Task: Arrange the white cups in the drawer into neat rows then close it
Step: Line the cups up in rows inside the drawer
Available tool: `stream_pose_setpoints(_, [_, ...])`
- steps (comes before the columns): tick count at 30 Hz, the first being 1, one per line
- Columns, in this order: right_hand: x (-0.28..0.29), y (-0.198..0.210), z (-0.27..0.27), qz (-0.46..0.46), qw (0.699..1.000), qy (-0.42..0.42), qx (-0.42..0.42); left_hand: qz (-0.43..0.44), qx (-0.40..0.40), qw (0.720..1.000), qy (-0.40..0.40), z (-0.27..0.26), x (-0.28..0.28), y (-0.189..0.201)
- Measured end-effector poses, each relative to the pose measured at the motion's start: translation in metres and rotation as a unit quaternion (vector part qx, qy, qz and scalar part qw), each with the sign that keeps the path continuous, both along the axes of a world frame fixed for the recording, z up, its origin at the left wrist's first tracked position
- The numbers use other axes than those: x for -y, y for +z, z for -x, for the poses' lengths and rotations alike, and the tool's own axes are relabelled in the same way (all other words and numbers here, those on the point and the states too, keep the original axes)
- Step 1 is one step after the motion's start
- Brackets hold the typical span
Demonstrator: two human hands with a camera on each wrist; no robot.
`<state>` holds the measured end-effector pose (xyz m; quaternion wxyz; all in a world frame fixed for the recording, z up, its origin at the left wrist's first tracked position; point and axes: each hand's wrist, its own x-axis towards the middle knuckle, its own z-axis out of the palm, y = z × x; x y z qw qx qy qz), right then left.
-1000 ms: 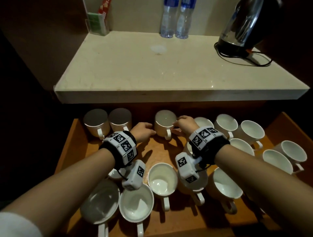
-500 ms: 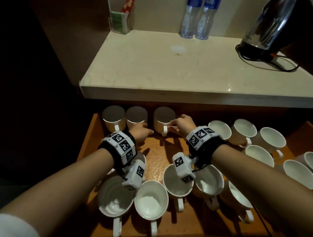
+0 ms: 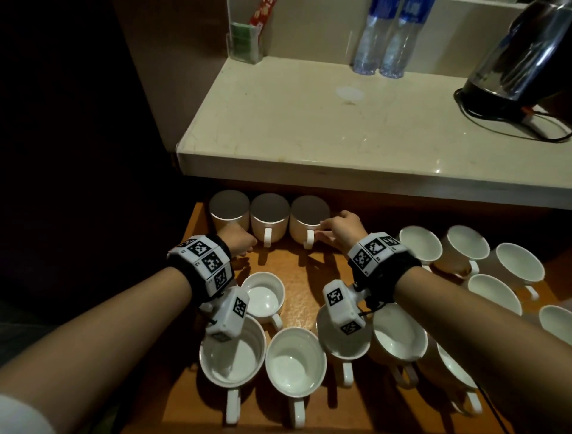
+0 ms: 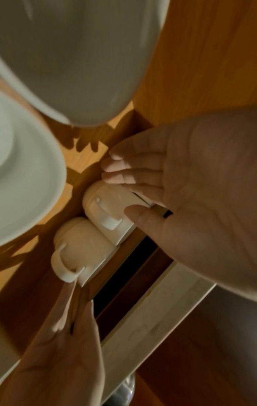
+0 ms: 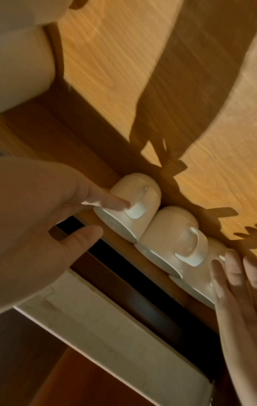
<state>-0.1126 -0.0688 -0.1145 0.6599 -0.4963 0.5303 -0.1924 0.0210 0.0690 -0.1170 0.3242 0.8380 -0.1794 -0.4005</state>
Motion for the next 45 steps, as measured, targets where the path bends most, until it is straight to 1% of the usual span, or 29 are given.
stream_pose_setpoints(5, [-0.002, 0.000, -0.001, 0.002, 1.000, 0.001, -0.003, 0.001, -0.004, 1.000, 0.023, 0.003, -0.004, 0.000])
stream_pose_setpoints(9, [-0.004, -0.002, -0.001, 0.004, 1.000, -0.004, 0.001, -0.001, -0.014, 1.000, 0.023, 0.002, -0.008, -0.001])
stream_pose_setpoints(12, [-0.005, 0.000, 0.000, -0.005, 1.000, -0.003, 0.016, 0.008, -0.011, 1.000, 0.007, 0.002, -0.009, 0.002])
stream_pose_setpoints(16, [-0.010, 0.006, 0.005, -0.009, 1.000, 0.016, 0.006, 0.022, -0.013, 1.000, -0.007, 0.005, -0.018, 0.013])
stream_pose_setpoints(20, [-0.012, 0.013, 0.011, 0.001, 1.000, 0.022, -0.001, 0.025, -0.016, 1.000, -0.005, 0.012, -0.034, 0.029])
stream_pose_setpoints(24, [-0.014, 0.021, 0.018, 0.024, 0.998, 0.055, -0.007, 0.060, -0.008, 0.998, 0.029, 0.021, -0.051, 0.051])
stream_pose_setpoints(27, [-0.014, 0.029, 0.021, 0.052, 0.995, 0.088, -0.016, 0.091, 0.016, 0.995, 0.041, 0.030, -0.063, 0.067])
stream_pose_setpoints(31, [-0.010, 0.040, 0.035, 0.069, 0.987, 0.143, -0.011, 0.115, 0.040, 0.989, 0.087, 0.060, -0.074, 0.082])
stream_pose_setpoints(33, [-0.009, 0.044, 0.045, 0.071, 0.984, 0.163, -0.007, 0.121, 0.032, 0.987, 0.101, 0.078, -0.072, 0.086])
stream_pose_setpoints(36, [0.001, 0.047, 0.073, 0.073, 0.982, 0.174, -0.014, 0.119, 0.035, 0.988, 0.090, 0.113, -0.054, 0.088])
stream_pose_setpoints(39, [0.016, 0.048, 0.104, 0.067, 0.983, 0.168, -0.024, 0.124, 0.023, 0.990, 0.064, 0.144, -0.027, 0.090])
stream_pose_setpoints(45, [0.050, 0.049, 0.163, 0.056, 0.987, 0.142, -0.047, 0.127, 0.008, 0.992, 0.024, 0.185, 0.031, 0.086])
